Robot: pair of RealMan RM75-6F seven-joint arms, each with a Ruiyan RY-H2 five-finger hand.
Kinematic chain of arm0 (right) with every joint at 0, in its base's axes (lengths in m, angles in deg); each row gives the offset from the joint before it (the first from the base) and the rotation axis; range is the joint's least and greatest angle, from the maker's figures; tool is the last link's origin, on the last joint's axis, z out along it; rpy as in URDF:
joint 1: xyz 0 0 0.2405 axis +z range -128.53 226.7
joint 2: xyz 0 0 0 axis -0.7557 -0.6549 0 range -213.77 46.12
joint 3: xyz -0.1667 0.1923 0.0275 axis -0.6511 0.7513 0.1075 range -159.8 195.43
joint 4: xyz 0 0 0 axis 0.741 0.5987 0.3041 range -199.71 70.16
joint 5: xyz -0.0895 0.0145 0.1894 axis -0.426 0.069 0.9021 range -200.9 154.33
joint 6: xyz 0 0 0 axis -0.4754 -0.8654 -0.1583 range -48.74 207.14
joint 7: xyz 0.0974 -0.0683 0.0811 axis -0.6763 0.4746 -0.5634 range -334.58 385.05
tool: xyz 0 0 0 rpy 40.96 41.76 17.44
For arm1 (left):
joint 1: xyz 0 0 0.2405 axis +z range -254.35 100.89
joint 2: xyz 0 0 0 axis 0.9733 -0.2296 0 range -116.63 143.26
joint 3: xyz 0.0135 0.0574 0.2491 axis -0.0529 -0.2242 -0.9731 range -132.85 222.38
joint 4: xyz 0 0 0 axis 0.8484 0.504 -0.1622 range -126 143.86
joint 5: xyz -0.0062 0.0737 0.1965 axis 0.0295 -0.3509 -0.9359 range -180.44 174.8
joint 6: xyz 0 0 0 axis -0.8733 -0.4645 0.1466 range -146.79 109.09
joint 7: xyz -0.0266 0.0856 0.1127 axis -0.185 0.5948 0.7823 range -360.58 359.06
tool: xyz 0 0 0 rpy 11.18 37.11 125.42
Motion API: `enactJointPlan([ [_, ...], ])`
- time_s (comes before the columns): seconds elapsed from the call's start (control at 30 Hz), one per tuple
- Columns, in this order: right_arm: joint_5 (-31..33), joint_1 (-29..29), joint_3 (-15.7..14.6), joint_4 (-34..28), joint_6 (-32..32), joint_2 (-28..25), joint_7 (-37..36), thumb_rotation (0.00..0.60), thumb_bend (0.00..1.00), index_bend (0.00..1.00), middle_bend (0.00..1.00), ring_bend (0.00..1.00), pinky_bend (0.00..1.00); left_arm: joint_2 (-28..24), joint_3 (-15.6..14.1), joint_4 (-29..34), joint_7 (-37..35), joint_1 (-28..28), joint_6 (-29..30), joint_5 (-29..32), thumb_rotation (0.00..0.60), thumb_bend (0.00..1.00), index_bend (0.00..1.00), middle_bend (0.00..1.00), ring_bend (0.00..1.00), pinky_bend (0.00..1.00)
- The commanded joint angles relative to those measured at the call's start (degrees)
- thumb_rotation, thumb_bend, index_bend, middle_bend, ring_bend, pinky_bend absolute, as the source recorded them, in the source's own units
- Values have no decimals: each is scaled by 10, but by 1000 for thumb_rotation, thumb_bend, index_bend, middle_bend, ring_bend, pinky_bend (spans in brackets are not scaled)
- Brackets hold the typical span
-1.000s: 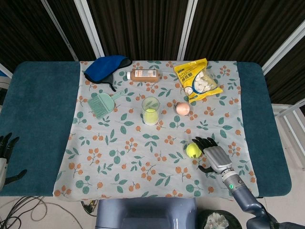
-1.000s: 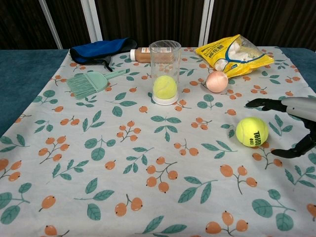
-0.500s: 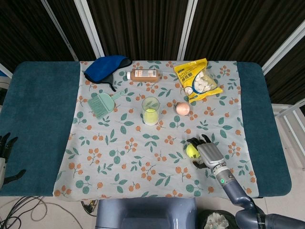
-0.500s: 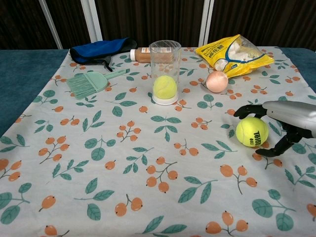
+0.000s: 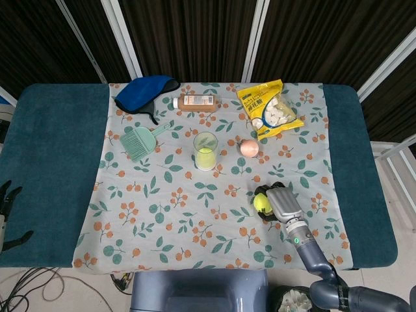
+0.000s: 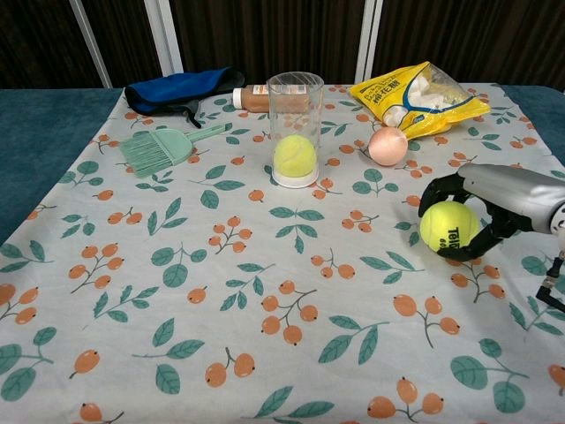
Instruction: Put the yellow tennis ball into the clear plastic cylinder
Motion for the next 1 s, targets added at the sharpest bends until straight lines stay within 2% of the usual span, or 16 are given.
enactJointPlan([
  [0.03, -10, 5, 9, -8, -8, -7, -4, 600, 356, 685, 492, 534, 359, -1, 0, 1, -1, 0, -1, 1, 600, 0, 140, 0, 0, 67],
  [0.13, -15, 23, 33, -35, -5, -34, 6, 600, 356, 685, 492, 536, 421, -2, -1, 3, -2, 0, -2, 1, 600, 0, 140, 0, 0, 67],
  [0.37, 38, 81, 96, -95, 18, -78, 84, 600, 356, 685, 492, 536, 538, -6, -1, 5, -7, 0, -5, 3, 600, 0, 140, 0, 0, 69],
  [0.47, 76, 109, 120, -111, 31, -86, 114, 600, 356, 685, 492, 536, 418, -7, -1, 5, -9, 0, -6, 6, 600, 0, 140, 0, 0, 70],
  [0.5, 94, 123, 129, -115, 37, -89, 128, 600, 356, 685, 492, 536, 393, -8, 0, 6, -10, 0, -5, 6, 600, 0, 141, 0, 0, 70],
  [0.53, 108, 134, 136, -116, 41, -91, 139, 600, 355, 685, 492, 536, 409, -8, 0, 6, -11, 1, -5, 7, 600, 0, 141, 0, 0, 70],
  [0.73, 202, 205, 167, -112, 54, -90, 206, 600, 356, 685, 492, 536, 525, -9, 1, 5, -13, 0, -7, 10, 600, 0, 141, 0, 0, 71],
  [1.0, 307, 293, 184, -79, 57, -70, 262, 600, 356, 685, 492, 536, 634, -10, 2, 4, -17, -1, -10, 13, 600, 0, 141, 0, 0, 74],
])
